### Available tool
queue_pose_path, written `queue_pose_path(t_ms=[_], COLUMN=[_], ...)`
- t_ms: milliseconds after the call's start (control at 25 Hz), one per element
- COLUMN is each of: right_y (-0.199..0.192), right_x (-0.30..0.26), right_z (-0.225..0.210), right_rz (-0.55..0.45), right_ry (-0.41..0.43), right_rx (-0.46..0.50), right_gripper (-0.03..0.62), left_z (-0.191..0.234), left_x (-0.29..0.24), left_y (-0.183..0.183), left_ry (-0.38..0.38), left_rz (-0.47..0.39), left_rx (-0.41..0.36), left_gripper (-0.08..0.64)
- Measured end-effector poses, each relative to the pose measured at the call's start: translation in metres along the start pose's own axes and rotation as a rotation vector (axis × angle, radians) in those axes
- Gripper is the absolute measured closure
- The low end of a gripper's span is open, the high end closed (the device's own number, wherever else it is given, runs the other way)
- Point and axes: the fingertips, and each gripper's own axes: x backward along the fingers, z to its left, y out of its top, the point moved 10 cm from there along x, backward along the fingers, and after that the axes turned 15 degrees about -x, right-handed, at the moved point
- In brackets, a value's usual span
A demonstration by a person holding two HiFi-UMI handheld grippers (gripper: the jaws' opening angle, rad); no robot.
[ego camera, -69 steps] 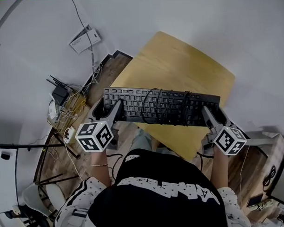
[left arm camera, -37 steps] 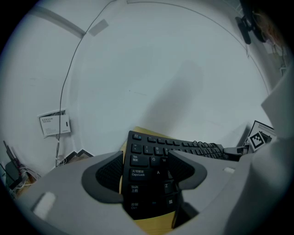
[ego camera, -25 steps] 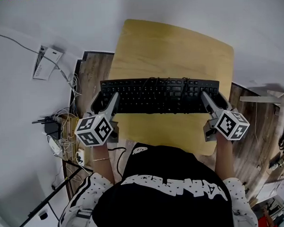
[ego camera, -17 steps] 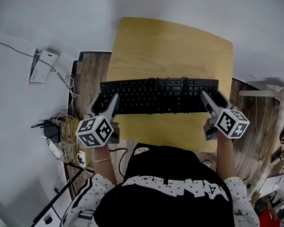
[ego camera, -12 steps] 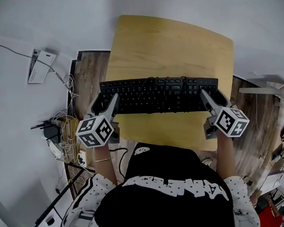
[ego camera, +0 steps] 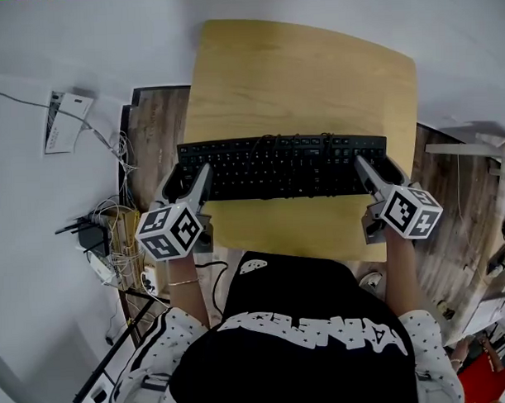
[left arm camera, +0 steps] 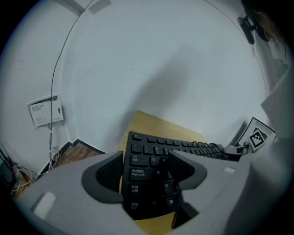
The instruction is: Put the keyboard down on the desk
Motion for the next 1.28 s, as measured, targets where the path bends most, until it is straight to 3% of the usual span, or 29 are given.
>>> queue_pose_path(t_ms=[1280], right_y=[-0.014], right_x=[-0.023], right_z=[-0.018], right_rz=[0.059], right_ry=[-0.077], right_rx=[-0.064], right_gripper=[0.265], left_z=[0.010], left_x=[-0.034], left_y=[-0.011], left_ry=[-0.048], left_rz=[0.096], left_rx=[-0.003], left_gripper=[0.273])
